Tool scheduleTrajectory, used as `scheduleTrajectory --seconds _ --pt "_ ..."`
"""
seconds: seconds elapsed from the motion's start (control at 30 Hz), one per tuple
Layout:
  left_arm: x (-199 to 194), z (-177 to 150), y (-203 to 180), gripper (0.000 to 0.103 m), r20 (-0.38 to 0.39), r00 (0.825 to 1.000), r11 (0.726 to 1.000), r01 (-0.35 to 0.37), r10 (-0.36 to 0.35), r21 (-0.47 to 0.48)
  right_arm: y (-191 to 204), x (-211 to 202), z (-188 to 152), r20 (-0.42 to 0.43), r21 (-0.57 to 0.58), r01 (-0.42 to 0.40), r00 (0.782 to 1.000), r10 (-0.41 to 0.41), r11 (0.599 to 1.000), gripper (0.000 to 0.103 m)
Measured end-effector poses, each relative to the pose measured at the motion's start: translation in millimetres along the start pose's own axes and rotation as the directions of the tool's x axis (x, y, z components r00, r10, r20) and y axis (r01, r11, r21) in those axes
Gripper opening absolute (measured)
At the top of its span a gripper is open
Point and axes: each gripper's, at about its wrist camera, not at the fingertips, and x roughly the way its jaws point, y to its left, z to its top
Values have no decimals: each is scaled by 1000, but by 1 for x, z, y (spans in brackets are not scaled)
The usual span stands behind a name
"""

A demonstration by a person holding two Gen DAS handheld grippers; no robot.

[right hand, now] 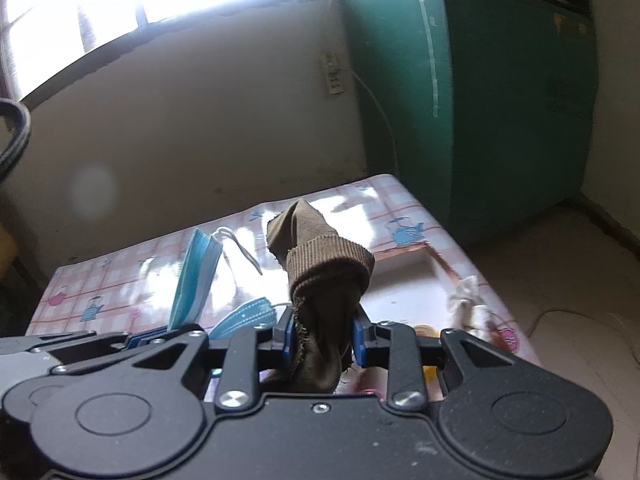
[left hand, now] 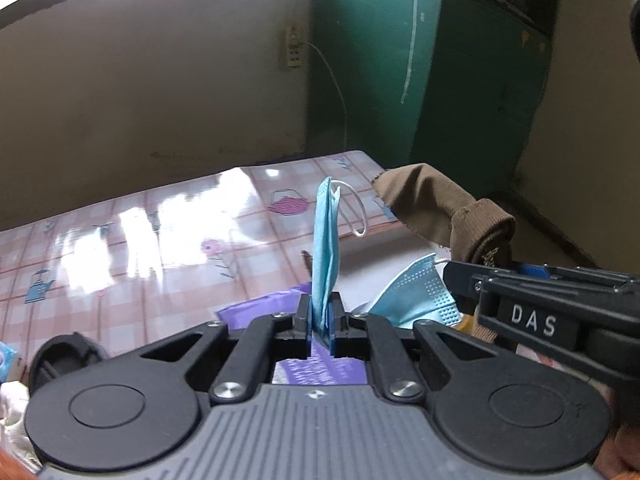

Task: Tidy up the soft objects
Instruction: 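Carry the blue mask and brown sock over the white box with both grippers, then lower the mask and sock into the white box and open both grippers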

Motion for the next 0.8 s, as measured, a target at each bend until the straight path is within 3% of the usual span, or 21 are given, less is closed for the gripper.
scheduleTrajectory --seconds 0.4,0.7,0.77,0.8 --pt "31 -1 -33 11 -32 996 996 84 -83 30 -60 11 -1 -26 55 78 997 -77 995 34" --pt "50 -13 -59 11 -67 986 986 157 -153 59 -82 25 -9 -62 72 104 993 -99 992 35" --pt "54 -16 -64 12 -72 983 983 171 -167 60 -84 29 -8 -71 68 102 993 -97 992 36" --pt "54 -18 -64 18 -72 982 982 181 -177 55 -84 31 -8 -78 59 98 993 -94 993 41"
